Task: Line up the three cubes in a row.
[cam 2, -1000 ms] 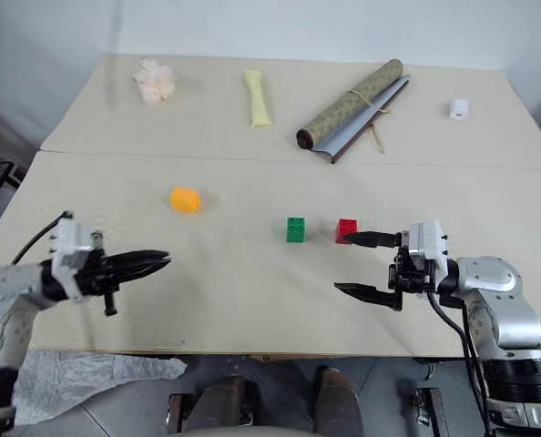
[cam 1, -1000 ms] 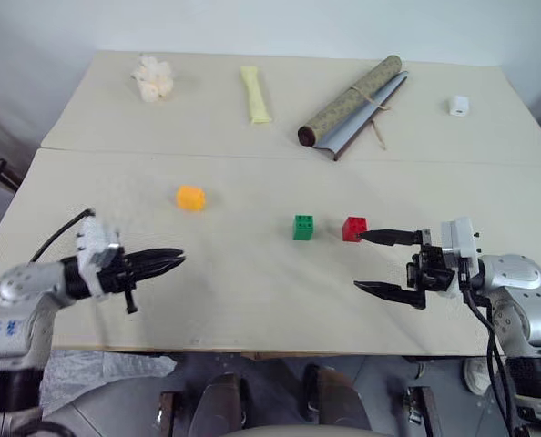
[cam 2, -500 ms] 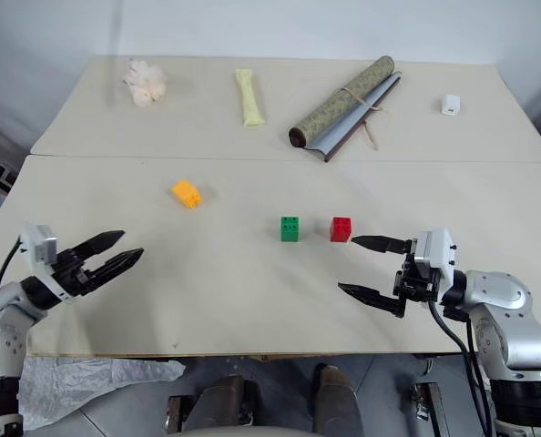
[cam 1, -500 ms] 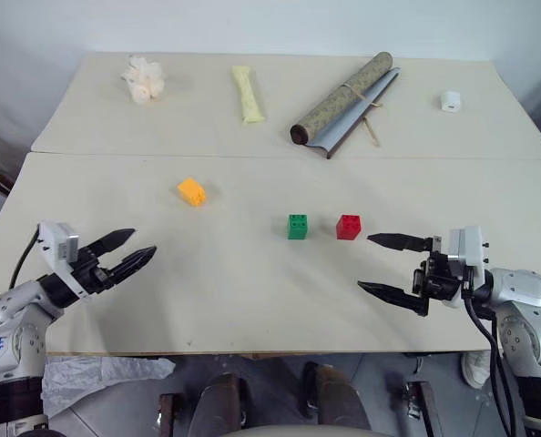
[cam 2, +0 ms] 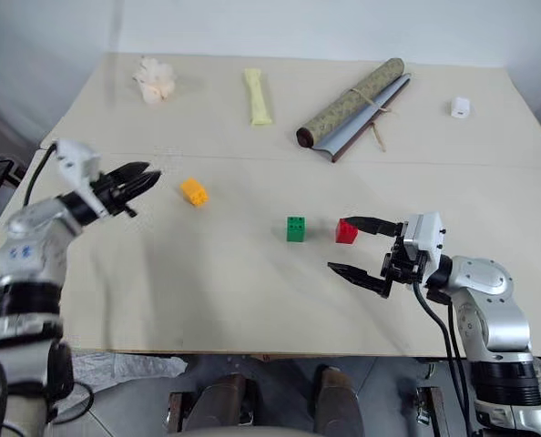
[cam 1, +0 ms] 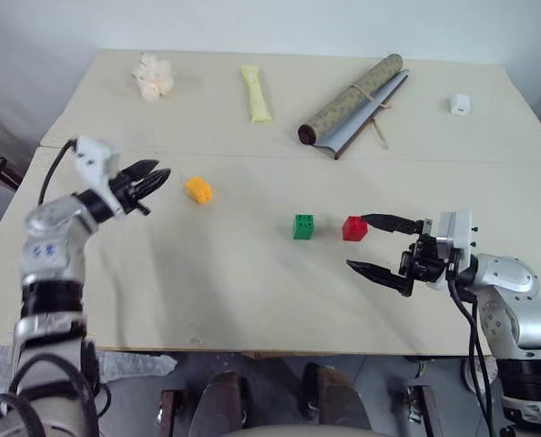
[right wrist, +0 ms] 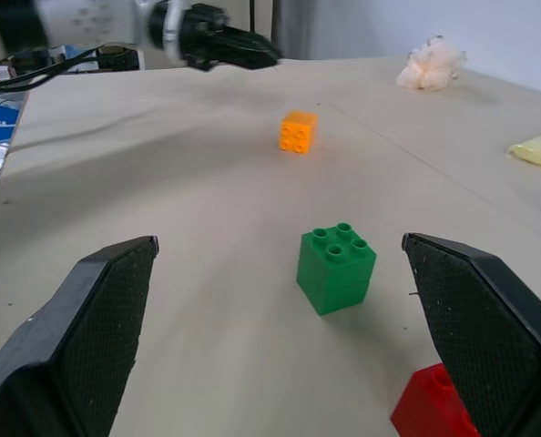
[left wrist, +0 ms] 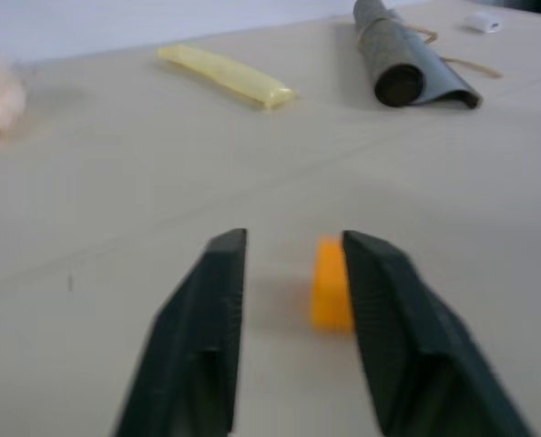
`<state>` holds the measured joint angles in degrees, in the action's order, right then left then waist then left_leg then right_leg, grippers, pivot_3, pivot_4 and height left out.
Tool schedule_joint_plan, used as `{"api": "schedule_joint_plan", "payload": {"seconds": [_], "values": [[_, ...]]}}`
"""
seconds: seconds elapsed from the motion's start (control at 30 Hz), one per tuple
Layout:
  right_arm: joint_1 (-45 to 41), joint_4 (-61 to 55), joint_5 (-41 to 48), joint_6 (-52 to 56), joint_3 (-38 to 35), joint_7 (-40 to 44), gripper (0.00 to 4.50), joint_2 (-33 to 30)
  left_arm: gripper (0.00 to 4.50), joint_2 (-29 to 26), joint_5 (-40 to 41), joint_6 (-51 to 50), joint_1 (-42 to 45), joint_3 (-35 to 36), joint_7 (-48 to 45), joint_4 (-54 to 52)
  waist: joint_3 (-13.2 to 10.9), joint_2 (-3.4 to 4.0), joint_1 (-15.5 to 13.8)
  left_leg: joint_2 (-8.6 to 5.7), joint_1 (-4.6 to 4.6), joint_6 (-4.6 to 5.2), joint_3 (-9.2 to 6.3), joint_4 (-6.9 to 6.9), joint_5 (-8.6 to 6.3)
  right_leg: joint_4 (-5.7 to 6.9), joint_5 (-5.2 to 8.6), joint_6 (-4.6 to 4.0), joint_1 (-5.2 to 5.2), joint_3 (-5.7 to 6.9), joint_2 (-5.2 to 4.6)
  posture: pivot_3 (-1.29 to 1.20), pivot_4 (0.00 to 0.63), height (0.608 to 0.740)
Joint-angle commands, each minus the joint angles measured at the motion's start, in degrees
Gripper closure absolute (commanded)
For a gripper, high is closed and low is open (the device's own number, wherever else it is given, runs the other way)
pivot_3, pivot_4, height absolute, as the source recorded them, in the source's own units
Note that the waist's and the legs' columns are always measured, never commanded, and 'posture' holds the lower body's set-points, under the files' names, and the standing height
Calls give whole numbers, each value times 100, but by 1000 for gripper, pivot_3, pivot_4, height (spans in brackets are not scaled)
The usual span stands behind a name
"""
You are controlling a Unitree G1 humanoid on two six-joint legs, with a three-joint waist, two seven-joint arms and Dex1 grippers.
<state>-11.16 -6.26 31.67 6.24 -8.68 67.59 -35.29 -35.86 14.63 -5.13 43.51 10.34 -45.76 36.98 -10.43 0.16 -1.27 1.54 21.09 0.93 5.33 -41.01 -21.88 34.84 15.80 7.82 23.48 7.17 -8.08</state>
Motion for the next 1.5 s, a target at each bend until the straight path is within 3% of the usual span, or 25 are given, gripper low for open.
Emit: {"api": "schedule_joint_plan", "payload": {"seconds": [0.03,0.07,0.27,0.57,0.93,1.3,1.43,1.5], "values": [[-1,-114,24,-99,-54,-79,0,32,4138,106,-431,678,529,-286,-109,1020,0,0,41,1,0,0,6,4,0,-5,0,0,4,4,0,0,150,740],[28,-148,25,-99,-56,-107,0,41,4473,149,-496,799,697,-348,-165,1284,0,0,61,1,0,0,9,7,0,-5,0,0,6,7,1,0,150,740],[209,-307,55,-82,-117,-242,0,35,4473,266,-654,1231,1187,-426,-334,2100,-5,-8,151,6,7,0,10,8,0,-7,0,0,10,22,0,0,150,740],[168,-335,54,-72,-84,-347,0,40,4473,246,-977,1321,1207,-501,-107,2633,-5,-8,130,7,6,0,9,3,0,-2,0,0,9,20,-2,0,150,740],[25,-276,7,-131,-14,-414,0,138,4473,240,-1104,1264,1235,-416,512,3107,-4,-9,133,7,1,0,9,-1,0,5,0,0,8,18,-3,0,150,740],[43,-293,-24,-233,34,-520,0,248,4473,42,-885,1272,871,-150,49,2942,-4,-11,148,7,4,0,8,0,0,5,0,0,10,20,-2,0,150,740],[136,-330,-12,-265,44,-520,0,272,3574,-260,-506,971,279,188,-254,2009,-4,-10,210,9,0,0,9,1,0,8,0,-1,11,19,-2,0,150,740],[185,-344,0,-273,26,-529,0,271,3011,-310,-141,483,-409,368,-462,822,-4,-10,236,12,2,0,9,3,0,9,1,-2,15,21,-2,0,150,740]]}}
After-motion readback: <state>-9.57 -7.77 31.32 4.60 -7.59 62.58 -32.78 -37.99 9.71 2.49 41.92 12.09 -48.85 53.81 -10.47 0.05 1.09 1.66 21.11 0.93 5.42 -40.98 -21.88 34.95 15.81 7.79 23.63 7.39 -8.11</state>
